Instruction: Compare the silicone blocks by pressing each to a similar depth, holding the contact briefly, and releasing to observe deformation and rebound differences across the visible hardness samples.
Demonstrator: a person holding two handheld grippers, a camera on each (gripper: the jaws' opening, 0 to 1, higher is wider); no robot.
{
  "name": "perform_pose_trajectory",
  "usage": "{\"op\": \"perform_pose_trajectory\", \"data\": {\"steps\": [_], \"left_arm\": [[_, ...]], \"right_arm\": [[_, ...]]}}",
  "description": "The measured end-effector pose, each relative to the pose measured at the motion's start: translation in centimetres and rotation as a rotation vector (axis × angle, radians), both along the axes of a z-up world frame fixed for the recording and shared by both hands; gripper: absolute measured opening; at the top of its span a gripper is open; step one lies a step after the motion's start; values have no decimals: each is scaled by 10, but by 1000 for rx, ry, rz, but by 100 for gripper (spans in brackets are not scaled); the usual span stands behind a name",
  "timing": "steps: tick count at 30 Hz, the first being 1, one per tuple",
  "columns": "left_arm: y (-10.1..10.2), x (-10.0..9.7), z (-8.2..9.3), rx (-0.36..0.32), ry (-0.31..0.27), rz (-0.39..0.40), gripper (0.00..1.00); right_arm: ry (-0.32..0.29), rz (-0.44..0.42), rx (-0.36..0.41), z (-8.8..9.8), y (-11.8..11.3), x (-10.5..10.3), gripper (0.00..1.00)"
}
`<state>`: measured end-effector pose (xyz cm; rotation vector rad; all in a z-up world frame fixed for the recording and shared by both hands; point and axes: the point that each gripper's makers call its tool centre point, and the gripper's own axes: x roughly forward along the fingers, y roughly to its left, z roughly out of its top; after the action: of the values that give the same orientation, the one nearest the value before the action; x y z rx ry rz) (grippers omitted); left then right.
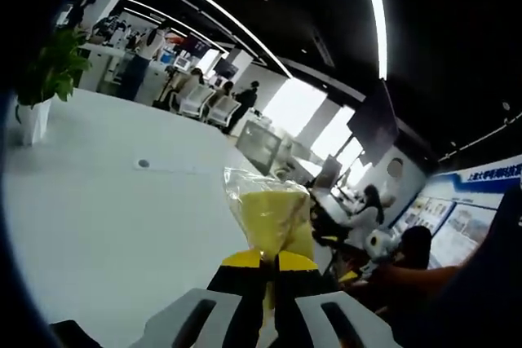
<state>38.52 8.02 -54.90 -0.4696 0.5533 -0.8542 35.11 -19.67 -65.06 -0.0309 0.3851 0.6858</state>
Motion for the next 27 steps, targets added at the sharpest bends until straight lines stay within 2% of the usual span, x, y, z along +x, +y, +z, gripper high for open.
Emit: {"op": "perform_pose_trajectory", "data": {"steps": [15, 27], "left_arm": [[3, -2, -33, 14, 76, -13, 1], [7, 4, -70, 11, 146, -11, 1]], "right_arm": [[1, 4, -2, -4, 4, 1, 97], [7, 6, -3, -3, 8, 2, 97]]}}
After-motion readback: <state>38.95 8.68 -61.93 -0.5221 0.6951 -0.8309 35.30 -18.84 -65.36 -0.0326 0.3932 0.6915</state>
